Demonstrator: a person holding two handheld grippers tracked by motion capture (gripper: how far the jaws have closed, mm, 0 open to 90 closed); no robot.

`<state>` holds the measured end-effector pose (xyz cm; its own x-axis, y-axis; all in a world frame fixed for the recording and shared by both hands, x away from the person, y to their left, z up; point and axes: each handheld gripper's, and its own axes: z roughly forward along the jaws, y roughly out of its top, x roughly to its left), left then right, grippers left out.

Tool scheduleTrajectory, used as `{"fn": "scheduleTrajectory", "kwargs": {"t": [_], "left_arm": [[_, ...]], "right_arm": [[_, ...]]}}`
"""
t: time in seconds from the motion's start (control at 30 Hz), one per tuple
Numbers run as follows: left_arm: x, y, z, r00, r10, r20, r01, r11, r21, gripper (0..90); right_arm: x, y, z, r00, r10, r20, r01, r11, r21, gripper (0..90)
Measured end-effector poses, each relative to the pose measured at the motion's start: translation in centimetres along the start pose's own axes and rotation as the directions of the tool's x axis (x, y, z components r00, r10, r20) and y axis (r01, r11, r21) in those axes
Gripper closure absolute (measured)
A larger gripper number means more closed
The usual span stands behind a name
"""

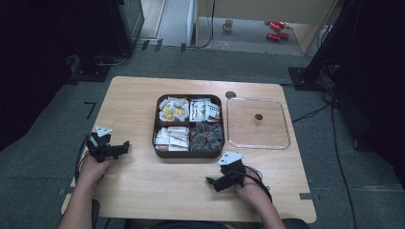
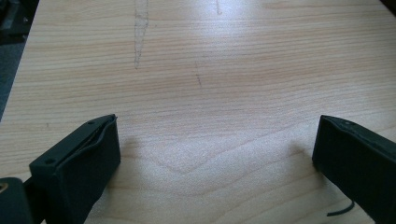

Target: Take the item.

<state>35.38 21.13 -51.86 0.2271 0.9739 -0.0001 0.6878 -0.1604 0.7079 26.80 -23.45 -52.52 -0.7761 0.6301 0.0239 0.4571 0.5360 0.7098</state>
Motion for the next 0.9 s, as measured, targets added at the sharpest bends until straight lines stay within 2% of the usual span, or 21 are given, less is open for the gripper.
{"fn": "scheduleTrajectory", "kwargs": {"t": [0.9], "left_arm": [[-0.29, -0.04, -0.05, 0.9998, -0.014, -0.016, 0.014, 0.9999, 0.000, 1.0]], "right_arm": [[0.02, 0.00, -0.01, 1.0000, 0.001, 0.001, -0.001, 1.000, 0.001, 0.0]]}}
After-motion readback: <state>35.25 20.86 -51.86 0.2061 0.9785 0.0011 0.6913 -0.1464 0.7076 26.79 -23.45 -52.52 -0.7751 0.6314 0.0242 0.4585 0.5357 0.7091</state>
